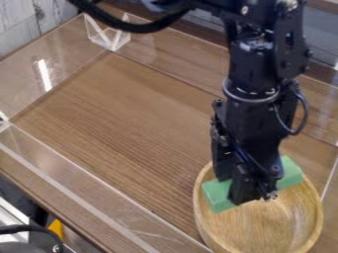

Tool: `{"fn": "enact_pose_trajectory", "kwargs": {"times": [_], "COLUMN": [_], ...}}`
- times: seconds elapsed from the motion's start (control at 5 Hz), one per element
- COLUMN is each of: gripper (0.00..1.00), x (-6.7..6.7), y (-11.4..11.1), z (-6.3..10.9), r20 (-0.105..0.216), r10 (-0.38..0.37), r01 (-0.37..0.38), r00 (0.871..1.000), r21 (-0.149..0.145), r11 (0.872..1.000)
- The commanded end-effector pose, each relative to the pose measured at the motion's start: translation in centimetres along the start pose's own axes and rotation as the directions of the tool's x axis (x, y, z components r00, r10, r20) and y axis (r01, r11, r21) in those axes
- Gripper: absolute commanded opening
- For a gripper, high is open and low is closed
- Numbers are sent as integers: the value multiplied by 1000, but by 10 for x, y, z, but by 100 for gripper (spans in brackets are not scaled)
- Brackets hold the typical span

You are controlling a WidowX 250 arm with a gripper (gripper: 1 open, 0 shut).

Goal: Put the green block in the brown bowl

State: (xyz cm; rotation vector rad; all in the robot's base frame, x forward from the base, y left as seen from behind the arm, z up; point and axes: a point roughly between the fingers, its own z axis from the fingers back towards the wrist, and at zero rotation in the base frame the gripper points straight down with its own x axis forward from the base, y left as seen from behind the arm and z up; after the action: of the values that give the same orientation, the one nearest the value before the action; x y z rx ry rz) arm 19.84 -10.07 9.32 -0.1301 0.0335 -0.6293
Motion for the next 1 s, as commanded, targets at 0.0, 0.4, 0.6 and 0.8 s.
{"fn": "enact_pose_trajectory", "kwargs": {"times": [0.0, 0.4, 0.6, 0.8], "gripper": [0, 0, 0, 0], "x": [4, 4, 4, 4], "y": [1, 1, 1, 2], "z": [10, 9, 9, 9], "r20": [48, 50, 50, 51], "r10": [10, 21, 27, 33], "r01": [-10, -21, -27, -33], "r00": [999, 999, 998, 998], "r21": [11, 8, 7, 6], "r11": [1000, 1000, 1000, 999]}}
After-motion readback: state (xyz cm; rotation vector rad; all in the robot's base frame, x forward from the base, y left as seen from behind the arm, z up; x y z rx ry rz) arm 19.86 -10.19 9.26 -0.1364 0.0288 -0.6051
